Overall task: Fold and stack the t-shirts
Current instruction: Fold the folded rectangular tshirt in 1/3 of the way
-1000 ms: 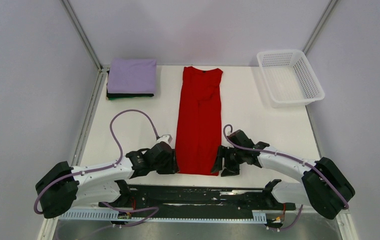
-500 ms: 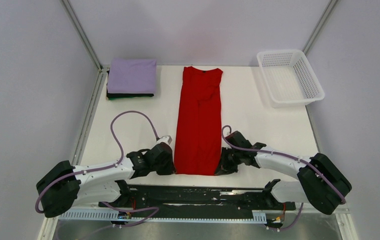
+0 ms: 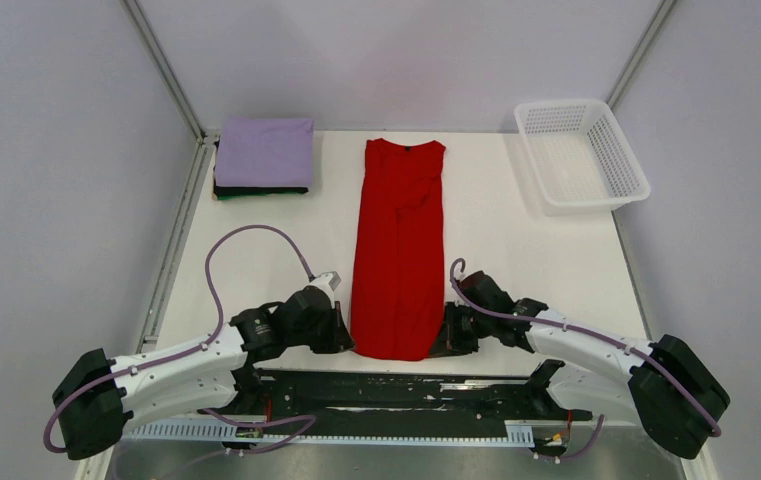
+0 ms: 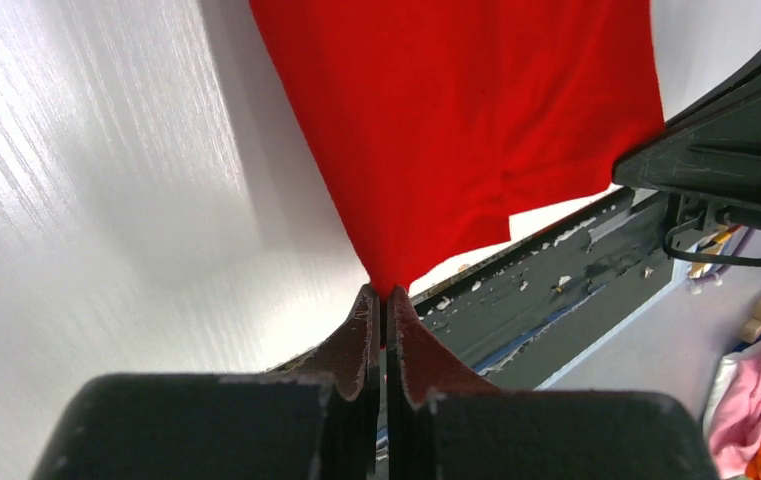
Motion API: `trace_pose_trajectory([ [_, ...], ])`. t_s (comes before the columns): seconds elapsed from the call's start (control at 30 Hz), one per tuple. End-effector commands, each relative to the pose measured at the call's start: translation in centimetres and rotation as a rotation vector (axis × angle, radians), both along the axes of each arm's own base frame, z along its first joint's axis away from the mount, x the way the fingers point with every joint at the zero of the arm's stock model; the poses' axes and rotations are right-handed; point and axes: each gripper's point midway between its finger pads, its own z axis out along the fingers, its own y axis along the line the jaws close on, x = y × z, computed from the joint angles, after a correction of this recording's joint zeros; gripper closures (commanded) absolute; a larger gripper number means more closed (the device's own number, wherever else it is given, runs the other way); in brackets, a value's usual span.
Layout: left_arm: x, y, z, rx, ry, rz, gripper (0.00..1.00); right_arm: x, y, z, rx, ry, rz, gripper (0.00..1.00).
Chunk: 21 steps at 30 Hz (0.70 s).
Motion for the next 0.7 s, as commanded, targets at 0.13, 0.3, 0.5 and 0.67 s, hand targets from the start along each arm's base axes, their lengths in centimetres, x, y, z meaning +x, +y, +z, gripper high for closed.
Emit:
trace_pose_trajectory([
  [0.13,6.4,-1.3,4.8,0.005,-0.203,0.104,1.0,6.5,2.5,5.1,0.064,-0.234,-0.066,1.0],
  [0.3,11.3,-1.2,6.1,0.038,-0.249,0.181,1.0,10.8,3.0,6.1,0.013,-0.316,-0.137,1.0],
  [0.5,17.0,-2.0,7.8,0.033,-0.271,0.214,1.0,16.2,2.3,7.3,-0.028,-0.375,-0.217,1.0],
  [0.67,20.8,-2.3,7.7,0.08,-0.266,0.232,1.0,20.8,1.3,9.2,-0.018,-0.431,-0.298,1.0],
])
